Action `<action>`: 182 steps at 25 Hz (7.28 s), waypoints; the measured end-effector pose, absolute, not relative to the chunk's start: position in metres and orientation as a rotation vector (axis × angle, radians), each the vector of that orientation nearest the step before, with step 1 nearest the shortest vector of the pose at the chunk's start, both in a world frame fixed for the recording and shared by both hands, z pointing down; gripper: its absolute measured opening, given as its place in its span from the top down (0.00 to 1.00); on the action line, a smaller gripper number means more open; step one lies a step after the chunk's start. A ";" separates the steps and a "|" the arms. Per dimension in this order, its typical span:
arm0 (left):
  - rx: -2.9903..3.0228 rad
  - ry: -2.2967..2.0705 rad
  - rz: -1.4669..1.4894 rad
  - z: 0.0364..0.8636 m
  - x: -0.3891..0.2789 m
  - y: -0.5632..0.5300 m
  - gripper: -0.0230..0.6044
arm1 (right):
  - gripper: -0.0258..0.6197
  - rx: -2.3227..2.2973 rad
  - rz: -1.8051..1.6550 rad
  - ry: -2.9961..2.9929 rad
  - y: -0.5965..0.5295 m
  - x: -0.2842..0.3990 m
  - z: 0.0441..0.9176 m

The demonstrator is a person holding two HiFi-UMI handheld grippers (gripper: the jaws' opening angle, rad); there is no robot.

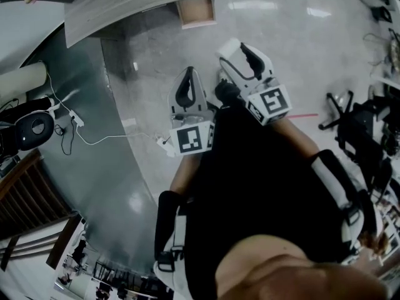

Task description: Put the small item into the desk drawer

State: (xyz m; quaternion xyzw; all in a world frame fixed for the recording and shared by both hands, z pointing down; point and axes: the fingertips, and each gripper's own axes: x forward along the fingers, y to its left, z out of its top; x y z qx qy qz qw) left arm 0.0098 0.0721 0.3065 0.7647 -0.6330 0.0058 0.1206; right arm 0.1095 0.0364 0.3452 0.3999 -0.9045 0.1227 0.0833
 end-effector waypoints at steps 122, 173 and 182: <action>2.013 -1.530 0.249 0.533 -0.135 -0.168 0.97 | 0.57 1.076 0.958 -1.518 -0.197 0.015 0.933; 2.228 -1.602 0.184 0.412 -0.047 -0.097 0.97 | 0.90 1.235 0.912 -1.912 -0.157 0.057 0.674; 2.221 -1.729 0.096 0.370 -0.016 -0.070 0.97 | 0.96 1.217 0.777 -2.113 -0.135 0.074 0.588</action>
